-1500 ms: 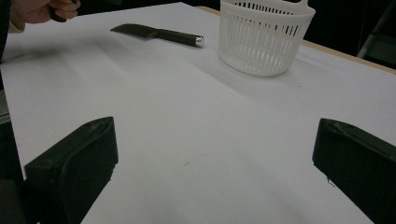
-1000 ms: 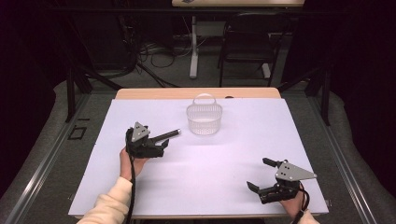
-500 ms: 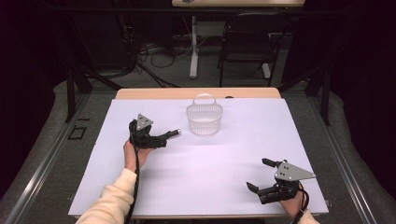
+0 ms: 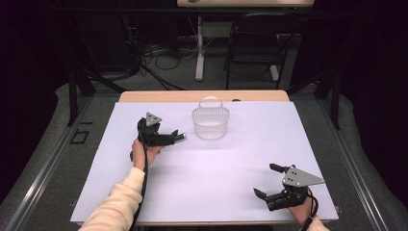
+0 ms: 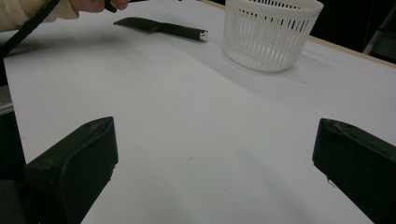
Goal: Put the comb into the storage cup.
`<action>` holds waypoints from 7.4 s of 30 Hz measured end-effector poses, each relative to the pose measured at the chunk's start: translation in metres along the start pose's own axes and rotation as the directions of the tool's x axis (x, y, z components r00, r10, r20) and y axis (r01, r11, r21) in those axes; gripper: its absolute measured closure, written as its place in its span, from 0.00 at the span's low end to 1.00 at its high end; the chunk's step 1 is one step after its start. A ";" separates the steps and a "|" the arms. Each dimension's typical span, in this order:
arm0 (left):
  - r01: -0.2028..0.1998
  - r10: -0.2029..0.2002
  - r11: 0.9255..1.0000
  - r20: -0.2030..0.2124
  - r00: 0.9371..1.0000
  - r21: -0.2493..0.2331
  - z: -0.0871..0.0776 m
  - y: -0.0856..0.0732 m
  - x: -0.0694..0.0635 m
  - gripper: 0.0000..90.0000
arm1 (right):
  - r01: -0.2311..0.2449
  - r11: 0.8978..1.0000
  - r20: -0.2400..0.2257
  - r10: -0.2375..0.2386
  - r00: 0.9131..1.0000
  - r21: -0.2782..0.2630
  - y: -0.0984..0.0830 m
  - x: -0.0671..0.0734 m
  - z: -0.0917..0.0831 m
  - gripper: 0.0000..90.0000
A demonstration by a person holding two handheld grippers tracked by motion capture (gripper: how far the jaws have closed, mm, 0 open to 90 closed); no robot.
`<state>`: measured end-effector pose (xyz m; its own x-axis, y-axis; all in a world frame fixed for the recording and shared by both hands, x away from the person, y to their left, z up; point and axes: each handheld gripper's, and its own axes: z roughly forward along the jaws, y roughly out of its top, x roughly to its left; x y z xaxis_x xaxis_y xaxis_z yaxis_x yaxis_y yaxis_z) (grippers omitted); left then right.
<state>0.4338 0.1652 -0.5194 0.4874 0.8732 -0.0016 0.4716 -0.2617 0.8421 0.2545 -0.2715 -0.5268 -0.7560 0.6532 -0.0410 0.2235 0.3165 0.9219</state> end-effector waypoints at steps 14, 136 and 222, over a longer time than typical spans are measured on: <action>-0.003 0.001 0.998 0.028 1.000 0.065 0.028 0.004 -0.006 0.38 | 0.001 1.000 -0.007 -0.001 1.000 -0.003 0.000 0.000 0.001 0.00; -0.176 0.097 0.927 0.242 0.965 0.332 -0.004 -0.031 -0.041 1.00 | 0.007 1.000 0.007 -0.007 1.000 0.025 -0.001 -0.002 0.002 0.00; -0.073 0.049 0.920 0.071 0.996 0.385 -0.031 -0.049 0.019 1.00 | -0.005 0.999 0.016 0.004 1.000 0.045 -0.002 -0.002 0.003 0.00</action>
<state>0.3974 0.2074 -0.5441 0.5613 0.8276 0.0016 0.6810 -0.4629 0.5674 0.2570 -0.2718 -0.5297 -0.7453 0.6653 -0.0434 0.2546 0.3442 0.9037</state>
